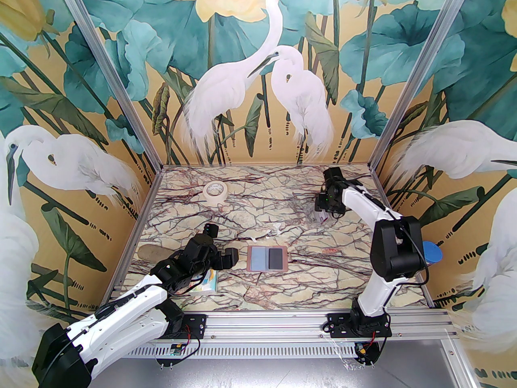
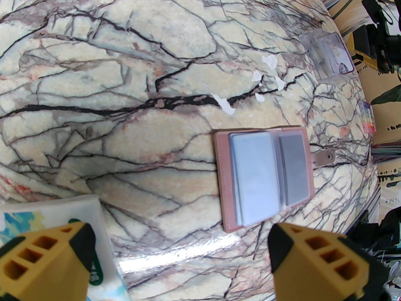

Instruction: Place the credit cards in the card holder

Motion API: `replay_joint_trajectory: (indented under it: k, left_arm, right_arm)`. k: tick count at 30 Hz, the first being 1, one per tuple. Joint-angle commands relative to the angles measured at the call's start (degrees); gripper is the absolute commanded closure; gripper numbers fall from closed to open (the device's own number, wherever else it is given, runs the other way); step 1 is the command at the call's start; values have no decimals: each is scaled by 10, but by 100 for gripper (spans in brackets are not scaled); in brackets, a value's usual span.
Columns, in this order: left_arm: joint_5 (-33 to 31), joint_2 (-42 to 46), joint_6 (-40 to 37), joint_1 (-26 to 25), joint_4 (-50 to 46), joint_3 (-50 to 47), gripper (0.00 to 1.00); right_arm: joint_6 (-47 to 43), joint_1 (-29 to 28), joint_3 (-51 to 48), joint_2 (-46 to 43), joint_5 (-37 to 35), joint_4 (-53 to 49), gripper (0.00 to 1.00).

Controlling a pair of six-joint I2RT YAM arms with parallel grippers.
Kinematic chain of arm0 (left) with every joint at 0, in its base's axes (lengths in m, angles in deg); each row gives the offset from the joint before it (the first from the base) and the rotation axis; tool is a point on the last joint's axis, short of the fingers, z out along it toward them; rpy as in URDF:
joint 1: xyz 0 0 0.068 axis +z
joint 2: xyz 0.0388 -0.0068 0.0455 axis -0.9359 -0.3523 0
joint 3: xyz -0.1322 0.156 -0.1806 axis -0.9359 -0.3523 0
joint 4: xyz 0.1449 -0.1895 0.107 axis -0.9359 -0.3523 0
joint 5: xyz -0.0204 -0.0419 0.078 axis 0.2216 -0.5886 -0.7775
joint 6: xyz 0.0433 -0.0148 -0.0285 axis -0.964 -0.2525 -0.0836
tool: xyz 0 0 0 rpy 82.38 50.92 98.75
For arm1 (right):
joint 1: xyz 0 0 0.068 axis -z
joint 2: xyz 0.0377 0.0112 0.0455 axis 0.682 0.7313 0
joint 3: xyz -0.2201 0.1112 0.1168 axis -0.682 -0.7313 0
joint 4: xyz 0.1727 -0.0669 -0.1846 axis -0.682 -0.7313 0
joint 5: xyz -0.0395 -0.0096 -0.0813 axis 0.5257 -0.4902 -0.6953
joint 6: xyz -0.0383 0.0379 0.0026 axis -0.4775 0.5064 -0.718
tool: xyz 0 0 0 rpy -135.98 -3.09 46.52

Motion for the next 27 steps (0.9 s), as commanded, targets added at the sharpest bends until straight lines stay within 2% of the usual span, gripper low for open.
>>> replay_joint_trajectory:
  k: [1,11,27]
  left_arm:
    - [4,-3,-9,4,9,0,3]
    - [1,-6,-6,5,9,1,3]
    - [1,-11,-7,4,12,1,3]
  right_arm:
    - [-26,5,12,13,-5,-11,40]
    - [-30,7,24,42,13,-12,43]
    - [-30,9,32,61,4,-23,45]
